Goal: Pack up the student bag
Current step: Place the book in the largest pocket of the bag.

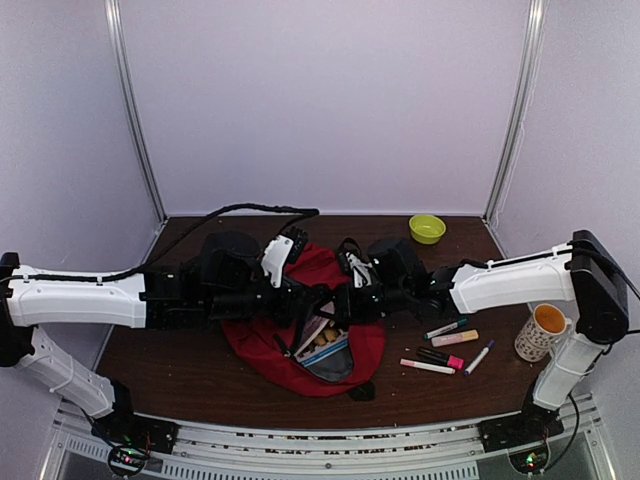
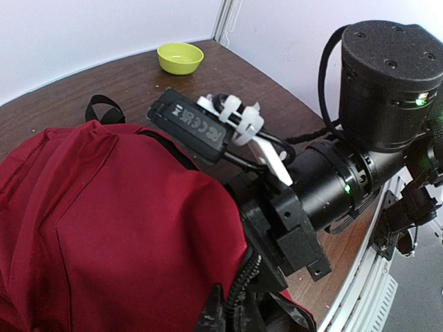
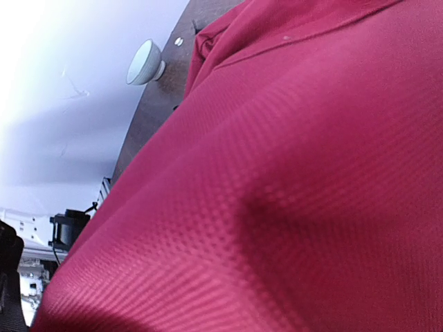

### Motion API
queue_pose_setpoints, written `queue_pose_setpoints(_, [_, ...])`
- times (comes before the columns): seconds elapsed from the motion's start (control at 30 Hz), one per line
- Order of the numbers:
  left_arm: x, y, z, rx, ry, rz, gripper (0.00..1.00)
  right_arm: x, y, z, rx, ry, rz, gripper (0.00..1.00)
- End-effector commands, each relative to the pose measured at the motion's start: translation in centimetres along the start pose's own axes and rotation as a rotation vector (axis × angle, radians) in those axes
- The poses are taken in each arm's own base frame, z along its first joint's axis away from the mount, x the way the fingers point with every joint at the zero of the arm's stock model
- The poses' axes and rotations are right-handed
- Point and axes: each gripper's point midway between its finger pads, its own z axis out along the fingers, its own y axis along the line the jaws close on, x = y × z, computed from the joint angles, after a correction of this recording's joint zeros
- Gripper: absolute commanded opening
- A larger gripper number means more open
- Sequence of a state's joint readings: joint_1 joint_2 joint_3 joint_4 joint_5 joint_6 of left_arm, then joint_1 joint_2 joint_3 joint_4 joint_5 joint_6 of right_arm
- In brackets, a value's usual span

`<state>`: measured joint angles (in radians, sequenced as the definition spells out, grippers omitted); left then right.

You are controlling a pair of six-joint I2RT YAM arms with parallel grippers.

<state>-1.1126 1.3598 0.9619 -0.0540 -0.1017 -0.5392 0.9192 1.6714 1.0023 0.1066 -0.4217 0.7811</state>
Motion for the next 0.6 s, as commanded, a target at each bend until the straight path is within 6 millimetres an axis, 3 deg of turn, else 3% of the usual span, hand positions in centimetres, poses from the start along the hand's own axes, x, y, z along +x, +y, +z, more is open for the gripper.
queue_pose_setpoints(0.0, [-0.8, 0.3, 0.4, -0.019, -0.036, -0.009, 0.0, -1.4, 1.4, -1.6, 0.026, -0.054, -0.114, 0.41])
queue_pose_setpoints(0.2, [-0.7, 1.0, 1.1, -0.032, -0.035, -0.034, 0.0, 0.7, 0.2, -4.9, 0.104, -0.005, -0.179, 0.56])
queue_pose_setpoints(0.57, [-1.0, 2.6, 3.5, -0.083, 0.004, -0.098, 0.0, 1.2, 0.6, -13.5, 0.202, -0.063, -0.312, 0.83])
